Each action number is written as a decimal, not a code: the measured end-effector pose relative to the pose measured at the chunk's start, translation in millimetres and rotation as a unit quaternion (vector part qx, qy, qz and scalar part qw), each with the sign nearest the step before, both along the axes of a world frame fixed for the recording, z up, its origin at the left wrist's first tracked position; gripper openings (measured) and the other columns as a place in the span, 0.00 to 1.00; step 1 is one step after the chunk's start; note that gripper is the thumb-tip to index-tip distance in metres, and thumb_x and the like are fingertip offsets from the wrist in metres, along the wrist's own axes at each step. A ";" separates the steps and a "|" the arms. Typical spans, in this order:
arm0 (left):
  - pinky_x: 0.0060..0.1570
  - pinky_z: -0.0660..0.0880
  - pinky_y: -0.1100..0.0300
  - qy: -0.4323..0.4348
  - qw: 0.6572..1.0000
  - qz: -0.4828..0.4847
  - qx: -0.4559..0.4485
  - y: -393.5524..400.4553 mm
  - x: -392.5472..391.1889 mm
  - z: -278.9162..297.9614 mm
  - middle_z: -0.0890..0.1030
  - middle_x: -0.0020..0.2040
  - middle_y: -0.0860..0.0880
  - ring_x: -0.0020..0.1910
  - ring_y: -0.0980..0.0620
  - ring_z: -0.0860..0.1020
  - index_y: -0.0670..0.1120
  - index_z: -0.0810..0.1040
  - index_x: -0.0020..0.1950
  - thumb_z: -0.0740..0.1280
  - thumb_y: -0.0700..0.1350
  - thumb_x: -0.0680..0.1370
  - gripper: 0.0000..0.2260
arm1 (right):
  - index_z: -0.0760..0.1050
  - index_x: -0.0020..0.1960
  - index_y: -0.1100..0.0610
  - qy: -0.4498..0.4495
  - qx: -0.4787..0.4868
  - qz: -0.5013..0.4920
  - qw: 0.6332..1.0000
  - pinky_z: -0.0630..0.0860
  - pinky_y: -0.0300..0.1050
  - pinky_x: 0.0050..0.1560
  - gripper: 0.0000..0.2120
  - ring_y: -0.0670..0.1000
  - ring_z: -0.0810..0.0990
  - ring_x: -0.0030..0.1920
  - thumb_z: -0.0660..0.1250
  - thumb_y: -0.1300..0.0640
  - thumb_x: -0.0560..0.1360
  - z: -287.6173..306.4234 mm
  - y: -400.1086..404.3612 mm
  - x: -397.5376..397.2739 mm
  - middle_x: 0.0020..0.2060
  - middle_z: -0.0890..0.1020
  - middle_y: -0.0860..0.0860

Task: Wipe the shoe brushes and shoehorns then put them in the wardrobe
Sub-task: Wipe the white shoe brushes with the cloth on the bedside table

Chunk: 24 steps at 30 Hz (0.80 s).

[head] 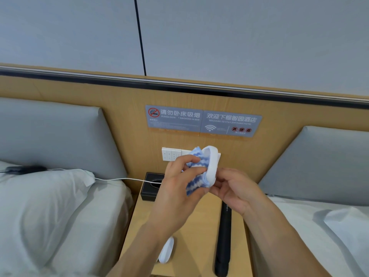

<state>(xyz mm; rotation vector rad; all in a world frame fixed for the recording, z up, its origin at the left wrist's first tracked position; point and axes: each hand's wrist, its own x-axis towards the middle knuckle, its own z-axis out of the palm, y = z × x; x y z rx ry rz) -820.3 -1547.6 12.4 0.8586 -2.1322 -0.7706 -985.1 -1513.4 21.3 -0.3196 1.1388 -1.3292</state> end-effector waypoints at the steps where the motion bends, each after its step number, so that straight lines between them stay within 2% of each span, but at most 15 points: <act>1: 0.58 0.65 0.74 -0.003 1.000 0.012 -0.002 0.4 -0.9 -2.3 0.71 0.63 0.60 0.62 0.58 0.68 0.52 0.81 0.58 0.75 0.46 0.72 0.16 | 0.78 0.56 0.70 -0.007 0.004 0.000 1.000 0.85 0.50 0.42 0.10 0.58 0.86 0.43 0.62 0.69 0.78 -0.8 0.4 2.5 0.50 0.84 0.65; 3: 0.57 0.65 0.74 -0.008 0.999 0.032 -0.002 1.0 -1.5 -6.2 0.71 0.63 0.61 0.62 0.60 0.68 0.53 0.81 0.58 0.75 0.47 0.72 0.16 | 0.76 0.60 0.71 -0.025 0.015 -0.006 1.000 0.85 0.50 0.42 0.12 0.59 0.85 0.45 0.62 0.68 0.79 -3.2 1.4 4.9 0.53 0.83 0.67; 6: 0.57 0.66 0.72 -0.007 0.999 0.041 0.000 -0.1 -1.8 -9.1 0.71 0.63 0.61 0.62 0.59 0.69 0.52 0.79 0.60 0.73 0.50 0.74 0.15 | 0.73 0.64 0.71 -0.047 0.024 -0.017 0.998 0.84 0.50 0.39 0.15 0.60 0.85 0.46 0.63 0.68 0.79 -5.7 2.2 6.9 0.52 0.83 0.66; 7: 0.57 0.67 0.70 -0.006 0.999 0.037 0.000 -1.6 -1.6 -8.7 0.71 0.63 0.61 0.62 0.58 0.69 0.52 0.79 0.59 0.71 0.50 0.75 0.14 | 0.72 0.67 0.67 -0.050 0.019 -0.013 0.998 0.85 0.51 0.41 0.17 0.61 0.85 0.47 0.63 0.69 0.78 -6.8 2.6 7.3 0.54 0.83 0.66; 9: 0.59 0.70 0.65 0.003 1.000 0.017 0.011 -7.7 1.0 -6.0 0.72 0.62 0.59 0.62 0.56 0.71 0.51 0.78 0.58 0.69 0.50 0.75 0.12 | 0.68 0.72 0.54 -0.053 -0.012 0.006 0.998 0.84 0.56 0.50 0.26 0.63 0.84 0.52 0.65 0.70 0.76 -10.2 3.5 6.0 0.57 0.82 0.65; 11: 0.61 0.70 0.60 0.019 0.999 -0.023 0.034 -16.1 6.4 -1.9 0.73 0.61 0.58 0.63 0.53 0.72 0.51 0.79 0.56 0.69 0.48 0.76 0.09 | 0.66 0.72 0.42 -0.039 -0.051 0.038 0.997 0.82 0.58 0.55 0.35 0.63 0.83 0.55 0.67 0.70 0.74 -10.5 3.2 3.9 0.59 0.82 0.63; 12: 0.62 0.70 0.59 0.023 0.998 -0.042 0.041 -19.9 9.5 0.2 0.73 0.61 0.57 0.64 0.52 0.72 0.50 0.79 0.55 0.69 0.47 0.76 0.08 | 0.66 0.72 0.40 -0.027 -0.066 0.055 0.996 0.81 0.57 0.56 0.36 0.63 0.83 0.56 0.68 0.70 0.72 -9.9 3.0 3.4 0.60 0.82 0.62; 15: 0.61 0.72 0.56 0.019 0.997 -0.060 0.033 -28.3 14.2 4.2 0.75 0.61 0.56 0.63 0.52 0.73 0.48 0.80 0.54 0.71 0.45 0.75 0.08 | 0.66 0.73 0.43 0.006 -0.086 0.074 0.994 0.82 0.56 0.55 0.34 0.63 0.83 0.57 0.68 0.69 0.73 -9.6 0.5 2.7 0.60 0.82 0.62; 19: 0.60 0.73 0.56 0.025 0.999 -0.020 0.025 -27.5 10.0 7.6 0.75 0.61 0.56 0.62 0.54 0.75 0.48 0.80 0.56 0.75 0.43 0.73 0.13 | 0.67 0.72 0.46 0.025 -0.087 0.033 0.995 0.83 0.55 0.51 0.32 0.62 0.84 0.53 0.67 0.71 0.75 -8.7 -4.0 4.8 0.57 0.83 0.64; 22: 0.59 0.72 0.63 0.030 0.999 -0.006 0.011 -24.4 8.1 10.3 0.76 0.59 0.55 0.60 0.57 0.75 0.48 0.80 0.56 0.75 0.42 0.72 0.13 | 0.68 0.70 0.46 0.039 -0.100 0.020 0.994 0.83 0.54 0.49 0.30 0.62 0.84 0.51 0.67 0.71 0.75 -7.0 -5.6 5.4 0.56 0.83 0.64; 24: 0.57 0.70 0.68 0.031 1.000 -0.001 -0.001 -24.5 8.8 12.9 0.76 0.58 0.55 0.58 0.58 0.76 0.48 0.80 0.55 0.75 0.41 0.72 0.13 | 0.71 0.67 0.46 0.030 -0.107 0.023 0.994 0.81 0.61 0.54 0.28 0.65 0.83 0.54 0.67 0.71 0.75 -4.7 -6.0 3.3 0.58 0.81 0.65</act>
